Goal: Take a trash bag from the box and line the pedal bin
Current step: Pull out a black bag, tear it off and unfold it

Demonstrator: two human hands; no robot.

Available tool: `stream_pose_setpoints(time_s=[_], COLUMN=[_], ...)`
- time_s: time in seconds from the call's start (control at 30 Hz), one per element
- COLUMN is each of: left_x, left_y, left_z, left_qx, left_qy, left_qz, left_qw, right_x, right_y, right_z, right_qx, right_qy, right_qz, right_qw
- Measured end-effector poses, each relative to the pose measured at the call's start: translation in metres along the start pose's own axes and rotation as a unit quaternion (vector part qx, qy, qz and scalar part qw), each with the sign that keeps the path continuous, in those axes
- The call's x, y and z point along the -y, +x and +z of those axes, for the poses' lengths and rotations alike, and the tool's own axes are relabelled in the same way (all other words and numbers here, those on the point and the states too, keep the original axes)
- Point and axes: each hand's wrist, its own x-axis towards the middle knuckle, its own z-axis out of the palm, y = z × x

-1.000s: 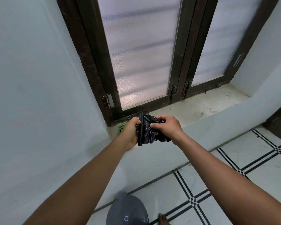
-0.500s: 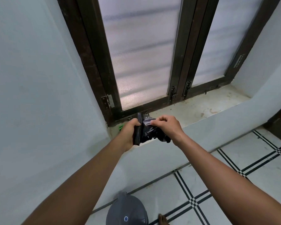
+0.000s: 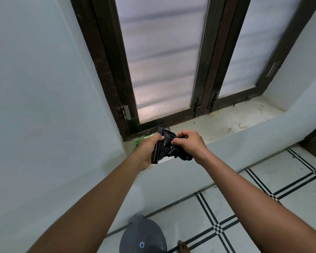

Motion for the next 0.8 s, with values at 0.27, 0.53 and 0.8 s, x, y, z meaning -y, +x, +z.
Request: stream_pose_setpoints(time_s=[0.27,0.53,0.8], left_x=[-0.002,-0.001,0.002], left_y=[-0.003,-0.008,-0.007], left_z=[0.0,-0.006,-0.002], left_qx=[-0.004,0.002,-0.005], left_qy=[-0.005,0.045,0.0], left_qz=[0.012,0.033,0.041], left_qw=[1.0,0.998,0.999], right_x=[-0.006,-0.01,-0.013], right_y=[0.005,0.002,0.005], right_z=[0.002,0.004,0.011], right_qx=[0.042,0.013,-0.027], right_qy=[0.026,-0.002,-0.023], right_qz=[-0.02,-0.043,-0.024], right_qw=[0.999,0.999,0.999])
